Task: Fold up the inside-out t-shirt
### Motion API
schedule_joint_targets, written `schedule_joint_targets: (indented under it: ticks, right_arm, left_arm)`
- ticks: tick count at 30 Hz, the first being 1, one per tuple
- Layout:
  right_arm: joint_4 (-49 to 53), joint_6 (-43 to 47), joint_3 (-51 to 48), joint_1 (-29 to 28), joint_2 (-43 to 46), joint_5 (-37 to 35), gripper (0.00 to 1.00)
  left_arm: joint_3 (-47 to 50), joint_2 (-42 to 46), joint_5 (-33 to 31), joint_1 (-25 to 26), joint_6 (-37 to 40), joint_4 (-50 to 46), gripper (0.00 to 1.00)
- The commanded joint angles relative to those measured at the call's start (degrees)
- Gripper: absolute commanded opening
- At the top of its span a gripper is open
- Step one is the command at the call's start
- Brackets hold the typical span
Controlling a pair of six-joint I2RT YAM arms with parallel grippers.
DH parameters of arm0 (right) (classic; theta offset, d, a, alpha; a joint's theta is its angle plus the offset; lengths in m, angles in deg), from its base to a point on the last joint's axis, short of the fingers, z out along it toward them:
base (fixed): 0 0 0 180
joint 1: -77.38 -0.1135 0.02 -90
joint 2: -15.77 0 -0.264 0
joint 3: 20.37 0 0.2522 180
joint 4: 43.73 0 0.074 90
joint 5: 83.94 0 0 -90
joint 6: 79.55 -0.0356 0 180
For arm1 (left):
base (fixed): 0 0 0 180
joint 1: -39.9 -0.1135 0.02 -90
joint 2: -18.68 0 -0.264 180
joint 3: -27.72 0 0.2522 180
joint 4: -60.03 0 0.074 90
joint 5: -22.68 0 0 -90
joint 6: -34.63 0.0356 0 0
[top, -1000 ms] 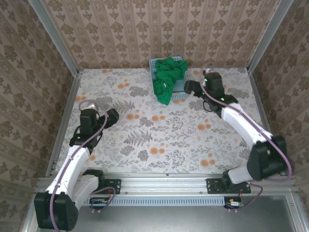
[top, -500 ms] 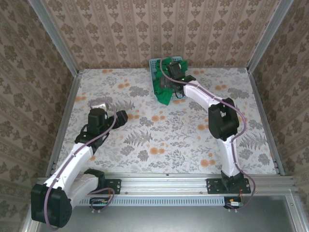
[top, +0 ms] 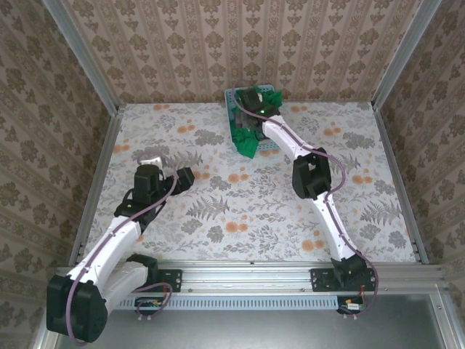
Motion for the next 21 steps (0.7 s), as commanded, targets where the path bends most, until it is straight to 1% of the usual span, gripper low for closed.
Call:
schedule_joint_targets:
  ticks: [1, 3, 8, 10, 12, 14, 18, 21]
  right_arm:
    - [6.8, -1.8, 5.1, -0.2, -3.8, 0.3, 0.88]
    - [8.5, -3.1, 6.7, 0.2, -4.9, -0.1, 0.76]
    - [13.4, -11.4, 6.0, 4.3, -4.6, -0.6, 0.31]
    - [13.8, -13.2, 3.4, 5.9, -3.1, -0.8, 0.21]
    - [12.5, -14.5, -1.7, 7.1, -0.5, -1.7, 0.17]
    - [8.8, -15.4, -9.7, 8.4, 4.0, -2.3, 0.14]
    - [1.1, -17.8, -25.8, 11.7, 13.1, -2.1, 0.12]
    - [-3.0, -19.8, -36.5, 15.6, 19.0, -1.7, 0.1]
  left_arm:
    - [-0.2, -0.3, 0.7, 0.5, 0.8, 1.3, 1.0]
    - [-0.3, -0.3, 0.5, 0.5, 0.7, 1.3, 1.0]
    - [-0.6, -0.3, 0.3, 0.8, 0.5, 1.1, 1.0]
    - [-0.8, -0.3, 0.3, 0.9, 0.4, 0.9, 1.0]
    - [-1.0, -0.2, 0.1, 0.9, 0.5, 0.4, 1.0]
    - [-1.4, 0.0, -0.1, 1.1, 0.5, 0.1, 1.0]
    - [-2.0, 0.1, -0.4, 1.4, 0.5, -0.7, 1.0]
    - [-2.3, 0.4, -0.8, 1.9, 0.4, -1.1, 1.0]
